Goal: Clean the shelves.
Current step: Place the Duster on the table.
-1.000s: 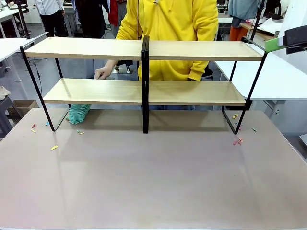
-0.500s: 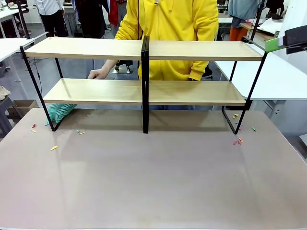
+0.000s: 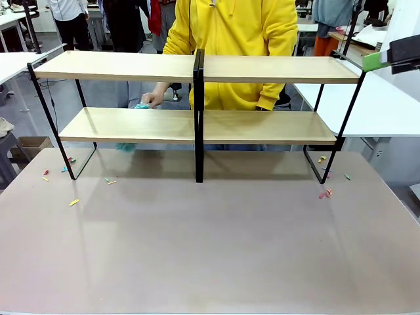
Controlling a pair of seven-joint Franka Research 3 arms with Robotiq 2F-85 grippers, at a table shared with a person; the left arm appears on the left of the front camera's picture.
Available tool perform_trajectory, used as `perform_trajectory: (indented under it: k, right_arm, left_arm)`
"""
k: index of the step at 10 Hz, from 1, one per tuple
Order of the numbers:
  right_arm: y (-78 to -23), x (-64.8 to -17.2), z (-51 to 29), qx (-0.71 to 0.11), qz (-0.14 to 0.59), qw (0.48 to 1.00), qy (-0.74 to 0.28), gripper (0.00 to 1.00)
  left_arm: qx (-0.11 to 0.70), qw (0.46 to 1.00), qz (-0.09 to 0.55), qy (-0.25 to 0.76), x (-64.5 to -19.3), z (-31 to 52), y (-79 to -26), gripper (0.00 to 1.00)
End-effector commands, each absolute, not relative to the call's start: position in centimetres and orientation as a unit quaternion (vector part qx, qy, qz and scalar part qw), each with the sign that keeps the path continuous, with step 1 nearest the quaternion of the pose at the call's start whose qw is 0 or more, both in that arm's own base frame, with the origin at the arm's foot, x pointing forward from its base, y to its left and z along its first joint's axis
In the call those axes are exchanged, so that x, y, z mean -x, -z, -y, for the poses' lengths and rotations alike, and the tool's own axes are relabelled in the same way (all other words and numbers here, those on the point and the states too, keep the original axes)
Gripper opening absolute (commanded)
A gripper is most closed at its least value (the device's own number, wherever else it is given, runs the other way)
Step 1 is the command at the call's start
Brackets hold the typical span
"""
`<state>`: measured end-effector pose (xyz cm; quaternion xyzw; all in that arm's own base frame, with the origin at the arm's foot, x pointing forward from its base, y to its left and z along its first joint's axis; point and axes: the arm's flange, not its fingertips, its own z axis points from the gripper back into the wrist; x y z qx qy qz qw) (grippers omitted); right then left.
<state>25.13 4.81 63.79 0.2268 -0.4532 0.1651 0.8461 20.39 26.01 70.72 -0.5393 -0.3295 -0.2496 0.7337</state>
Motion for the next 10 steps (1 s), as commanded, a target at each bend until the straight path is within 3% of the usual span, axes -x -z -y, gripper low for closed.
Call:
perform_trajectory:
  k: [1,2,4,6,8,10]
  right_arm:
    - [-63.8,-25.2,-4.8,-0.230,0.451,0.846,-0.166,1.00]
    - [-63.8,-25.1,-4.8,-0.227,0.453,0.846,-0.165,1.00]
    - [-62.2,-26.0,-5.2,-0.288,0.377,0.863,-0.171,1.00]
    - [-60.6,-26.9,-4.7,-0.351,0.310,0.874,-0.130,1.00]
    - [-57.0,-27.9,-4.1,-0.415,0.212,0.882,-0.070,1.00]
    - [-51.9,-28.6,-4.1,-0.456,0.127,0.879,-0.054,1.00]
  left_arm:
    - [0.539,0.730,0.336,0.252,-20.4,-25.9,-70.5,0.00]
    - [0.539,0.734,0.330,0.250,-20.4,-26.0,-70.7,0.12]
    - [0.512,0.766,0.180,0.345,-18.9,-24.1,-68.7,0.12]
    - [0.497,0.767,0.094,0.395,-18.3,-22.3,-66.4,0.12]
    - [0.471,0.781,-0.009,0.410,-19.8,-19.1,-61.4,0.12]
    - [0.461,0.805,-0.086,0.362,-23.0,-16.5,-54.9,0.12]
